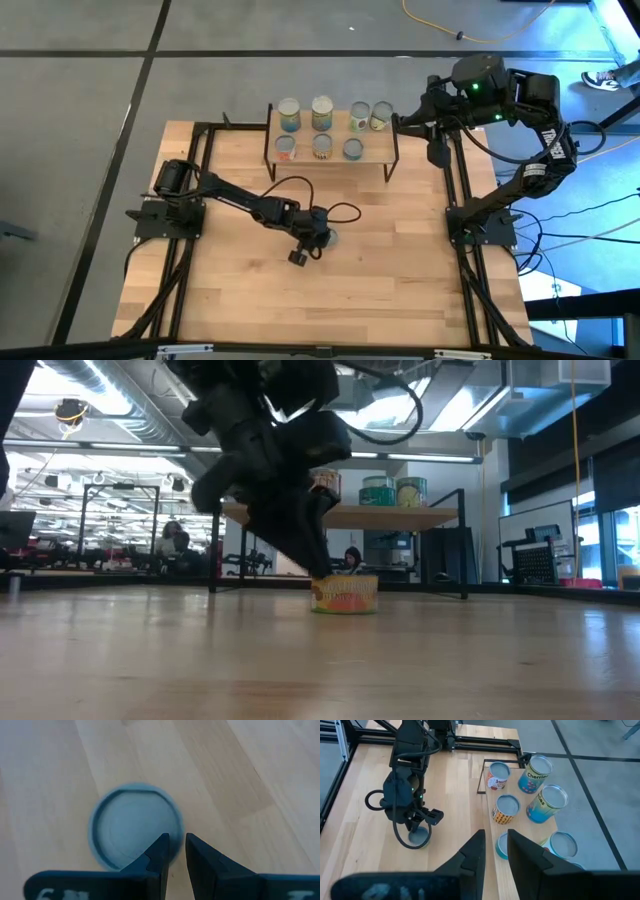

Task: Pick and place cans onto a shelf
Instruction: Put the canned mushroom on the shelf

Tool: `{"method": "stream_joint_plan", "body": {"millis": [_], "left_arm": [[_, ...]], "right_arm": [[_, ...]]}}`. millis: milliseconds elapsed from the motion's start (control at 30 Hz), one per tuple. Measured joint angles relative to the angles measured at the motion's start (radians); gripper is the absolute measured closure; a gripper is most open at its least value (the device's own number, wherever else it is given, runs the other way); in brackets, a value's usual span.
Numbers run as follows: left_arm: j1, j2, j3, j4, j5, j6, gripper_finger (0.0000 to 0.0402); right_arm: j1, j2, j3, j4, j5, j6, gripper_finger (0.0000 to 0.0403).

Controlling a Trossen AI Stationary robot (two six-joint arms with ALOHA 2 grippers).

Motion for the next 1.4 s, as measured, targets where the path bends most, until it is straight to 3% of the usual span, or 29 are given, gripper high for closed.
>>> {"method": "stream_joint_plan", "body": {"millis": [467,733,933,1100,1233,1400], "left_arm": [[0.001,0.024,0.001,0.009,-0.055,0.006,0.0347],[0.002,0.024,0.001,0.011,-0.073,0.006,0.0393],[0.002,0.028,0.007,0.048,-0.075,0.006,0.0397],[0.003,0.029,0.098,0.029,-0.068,0.006,0.0399],[0.02,0.033,0.19,-0.014,-0.002,0.028,0.0399],[0.045,0.128,0.345,-0.13,0.012,0.04,0.04]], "right_arm": [[0.0,0.0,0.0,-0.001,0.0,0.0,0.0321],[0.0,0.0,0.0,-0.001,0.0,0.0,0.0321],[0.0,0.0,0.0,-0.001,0.0,0.0,0.0321],[0.0,0.0,0.0,-0.001,0.0,-0.003,0.0321],[0.0,0.0,0.0,-0.001,0.0,-0.003,0.0321],[0.0,0.0,0.0,-0.001,0.0,-0.003,0.0321]]}}
